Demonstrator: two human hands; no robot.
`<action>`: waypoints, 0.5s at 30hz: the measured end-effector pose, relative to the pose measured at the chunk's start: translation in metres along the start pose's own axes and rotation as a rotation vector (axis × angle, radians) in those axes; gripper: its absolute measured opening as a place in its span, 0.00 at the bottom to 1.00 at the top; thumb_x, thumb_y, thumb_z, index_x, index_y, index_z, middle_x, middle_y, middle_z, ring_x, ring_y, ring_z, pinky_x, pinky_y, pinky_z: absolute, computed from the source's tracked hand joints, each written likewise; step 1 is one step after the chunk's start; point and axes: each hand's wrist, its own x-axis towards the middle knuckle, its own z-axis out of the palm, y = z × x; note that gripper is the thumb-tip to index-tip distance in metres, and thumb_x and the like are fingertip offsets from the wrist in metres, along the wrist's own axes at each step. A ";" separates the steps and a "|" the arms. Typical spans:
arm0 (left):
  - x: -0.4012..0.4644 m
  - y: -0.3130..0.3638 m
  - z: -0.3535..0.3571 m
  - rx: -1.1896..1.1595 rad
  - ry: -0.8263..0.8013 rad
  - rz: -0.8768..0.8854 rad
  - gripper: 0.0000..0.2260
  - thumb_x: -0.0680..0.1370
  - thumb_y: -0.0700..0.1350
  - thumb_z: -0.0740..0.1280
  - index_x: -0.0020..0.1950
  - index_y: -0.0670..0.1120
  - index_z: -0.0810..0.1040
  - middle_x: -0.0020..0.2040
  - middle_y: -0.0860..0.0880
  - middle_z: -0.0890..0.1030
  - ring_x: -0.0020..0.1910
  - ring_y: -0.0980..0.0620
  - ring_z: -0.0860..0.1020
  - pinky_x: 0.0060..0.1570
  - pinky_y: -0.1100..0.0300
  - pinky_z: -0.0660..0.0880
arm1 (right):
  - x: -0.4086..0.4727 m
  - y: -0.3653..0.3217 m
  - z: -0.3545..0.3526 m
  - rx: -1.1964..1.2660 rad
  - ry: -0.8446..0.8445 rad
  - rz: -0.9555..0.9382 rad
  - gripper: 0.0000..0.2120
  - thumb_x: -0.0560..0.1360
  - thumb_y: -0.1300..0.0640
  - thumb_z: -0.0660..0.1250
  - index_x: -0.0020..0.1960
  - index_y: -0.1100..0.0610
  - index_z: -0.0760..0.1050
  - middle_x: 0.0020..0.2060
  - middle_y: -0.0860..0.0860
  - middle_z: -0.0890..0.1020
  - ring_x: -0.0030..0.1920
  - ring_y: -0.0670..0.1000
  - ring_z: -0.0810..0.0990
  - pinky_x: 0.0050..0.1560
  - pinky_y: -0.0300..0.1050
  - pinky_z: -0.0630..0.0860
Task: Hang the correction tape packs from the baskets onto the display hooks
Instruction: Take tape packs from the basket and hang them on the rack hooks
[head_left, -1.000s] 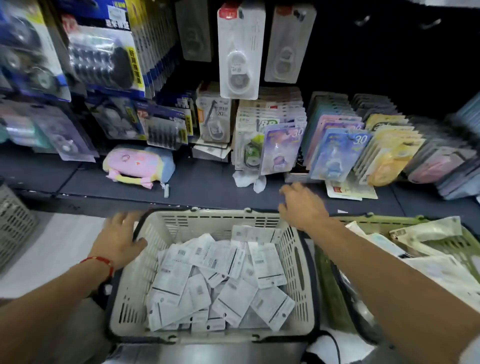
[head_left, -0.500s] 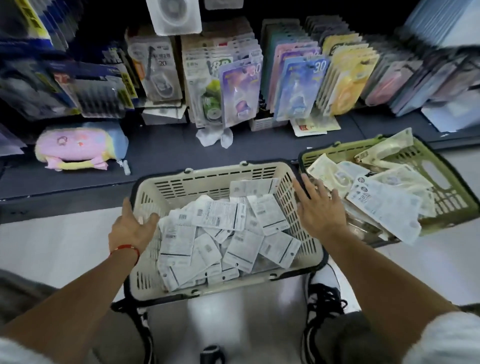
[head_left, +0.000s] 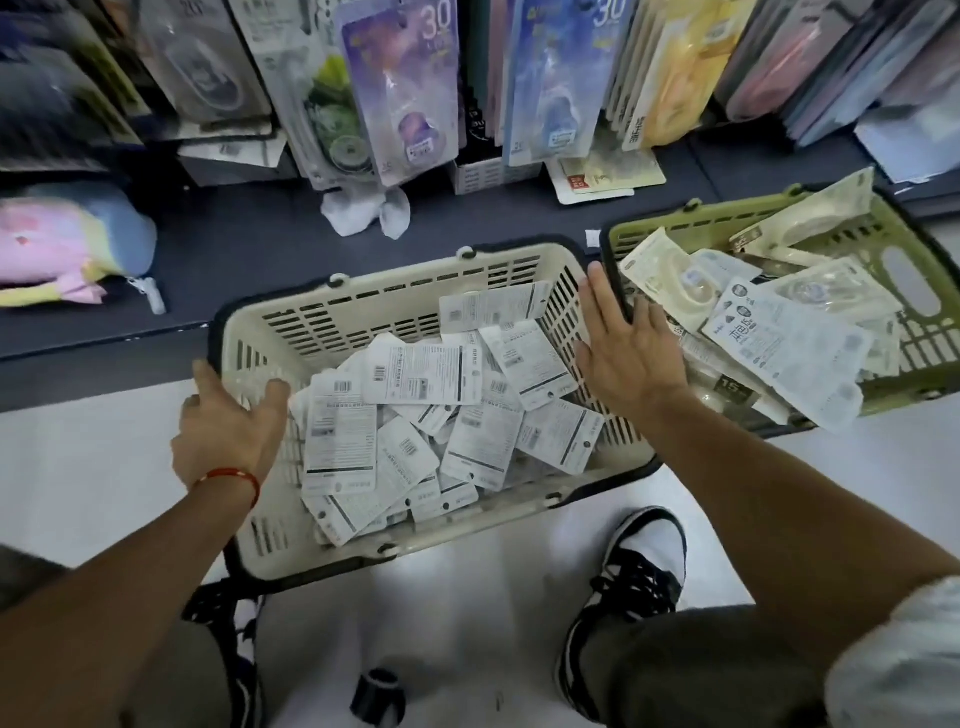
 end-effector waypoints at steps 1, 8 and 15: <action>-0.001 0.007 0.005 0.000 -0.008 0.024 0.41 0.72 0.66 0.58 0.80 0.44 0.60 0.65 0.31 0.76 0.61 0.26 0.76 0.61 0.35 0.72 | 0.002 0.010 0.003 0.004 0.016 0.005 0.37 0.85 0.41 0.43 0.85 0.60 0.36 0.84 0.55 0.34 0.64 0.69 0.75 0.69 0.63 0.71; -0.011 0.055 0.039 0.039 -0.054 0.148 0.42 0.79 0.61 0.67 0.85 0.48 0.49 0.71 0.33 0.71 0.59 0.26 0.77 0.54 0.39 0.75 | -0.004 0.069 0.017 0.122 -0.001 0.033 0.47 0.81 0.32 0.52 0.85 0.61 0.40 0.85 0.56 0.36 0.67 0.70 0.72 0.67 0.65 0.74; -0.012 0.059 0.041 0.049 -0.098 0.181 0.45 0.79 0.61 0.68 0.86 0.49 0.46 0.71 0.35 0.70 0.58 0.28 0.78 0.53 0.41 0.75 | -0.005 0.078 0.017 0.137 -0.048 0.021 0.50 0.77 0.27 0.52 0.86 0.57 0.40 0.85 0.56 0.36 0.71 0.71 0.69 0.69 0.65 0.72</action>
